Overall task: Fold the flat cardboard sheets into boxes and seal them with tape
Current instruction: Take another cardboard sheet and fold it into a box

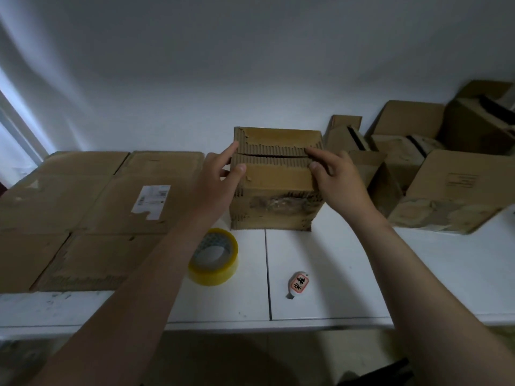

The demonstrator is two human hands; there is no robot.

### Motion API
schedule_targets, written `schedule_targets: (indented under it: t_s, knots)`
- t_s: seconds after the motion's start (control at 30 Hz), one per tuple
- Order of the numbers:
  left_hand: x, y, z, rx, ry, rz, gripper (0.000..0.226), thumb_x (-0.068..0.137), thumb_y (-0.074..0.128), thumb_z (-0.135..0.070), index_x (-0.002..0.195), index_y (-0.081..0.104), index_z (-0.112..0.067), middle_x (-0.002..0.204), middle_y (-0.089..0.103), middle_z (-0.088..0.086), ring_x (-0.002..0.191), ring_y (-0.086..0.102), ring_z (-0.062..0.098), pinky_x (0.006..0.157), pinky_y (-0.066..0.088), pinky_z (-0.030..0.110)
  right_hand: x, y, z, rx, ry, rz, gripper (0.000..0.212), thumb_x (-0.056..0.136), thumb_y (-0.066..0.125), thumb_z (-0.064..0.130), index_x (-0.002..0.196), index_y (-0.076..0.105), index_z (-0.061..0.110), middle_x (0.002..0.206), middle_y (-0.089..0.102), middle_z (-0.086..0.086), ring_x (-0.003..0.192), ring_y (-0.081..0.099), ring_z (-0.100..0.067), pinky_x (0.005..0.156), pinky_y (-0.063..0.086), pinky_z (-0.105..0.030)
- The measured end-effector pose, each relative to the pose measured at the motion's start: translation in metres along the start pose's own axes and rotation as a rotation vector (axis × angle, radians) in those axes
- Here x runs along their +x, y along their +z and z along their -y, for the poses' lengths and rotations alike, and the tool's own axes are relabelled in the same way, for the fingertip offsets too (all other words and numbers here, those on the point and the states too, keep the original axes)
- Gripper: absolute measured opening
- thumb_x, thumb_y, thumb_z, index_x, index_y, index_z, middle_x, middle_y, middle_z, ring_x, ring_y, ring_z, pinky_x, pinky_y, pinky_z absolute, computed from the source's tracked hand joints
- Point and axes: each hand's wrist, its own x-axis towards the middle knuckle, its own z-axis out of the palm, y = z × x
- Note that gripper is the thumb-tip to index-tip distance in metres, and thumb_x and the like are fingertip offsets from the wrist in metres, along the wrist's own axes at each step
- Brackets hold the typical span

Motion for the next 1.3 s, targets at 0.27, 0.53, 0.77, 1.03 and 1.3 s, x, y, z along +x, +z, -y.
schedule_targets:
  t_s: [0.27,0.53,0.77,1.03,1.3]
  knots:
    - [0.015,-0.005,0.014,0.144,0.043,-0.032,0.050,0.101,0.055,-0.032,0.149,0.044,-0.035,0.122,0.048,-0.003,0.095,0.048,-0.003,0.085,0.045,0.025,0.001,0.037,-0.016,0.104,0.073,0.062,0.037,0.104,0.053,0.023,0.140,0.058,0.028,0.124,0.046,0.002,0.110,0.046,-0.008,0.091,0.035,-0.006]
    - [0.021,0.011,0.024,-0.025,-0.104,0.052,0.042,0.102,0.055,-0.038,0.143,0.053,-0.036,0.134,0.053,-0.007,0.121,0.051,0.011,0.102,0.047,0.033,0.019,0.029,-0.026,-0.021,0.118,0.030,0.036,0.103,0.052,0.031,0.137,0.062,0.030,0.128,0.049,0.000,0.100,0.054,-0.011,0.101,0.043,-0.026]
    - [0.011,0.024,0.034,0.007,-0.227,0.151,0.043,0.099,0.058,-0.041,0.142,0.054,-0.038,0.128,0.055,-0.009,0.114,0.049,0.011,0.101,0.048,0.038,0.012,0.035,-0.041,-0.078,0.223,0.220,0.042,0.104,0.052,0.034,0.146,0.054,0.032,0.144,0.043,-0.005,0.111,0.061,-0.023,0.098,0.054,-0.046]
    - [-0.002,-0.015,0.051,0.319,-0.337,0.348,0.035,0.091,0.053,-0.034,0.126,0.051,-0.035,0.105,0.066,-0.002,0.095,0.066,0.021,0.088,0.057,0.047,0.009,0.034,-0.040,-0.129,0.217,0.264,0.042,0.106,0.047,0.036,0.148,0.048,0.037,0.140,0.038,-0.006,0.100,0.051,-0.022,0.095,0.054,-0.053]
    - [-0.032,-0.047,0.068,0.771,-0.144,0.463,0.039,0.096,0.059,-0.012,0.133,0.065,-0.026,0.131,0.064,0.004,0.118,0.058,0.024,0.099,0.045,0.033,0.002,0.031,-0.040,-0.134,0.138,0.291,0.041,0.105,0.051,0.033,0.147,0.051,0.035,0.131,0.043,-0.006,0.104,0.049,-0.019,0.071,0.047,-0.015]
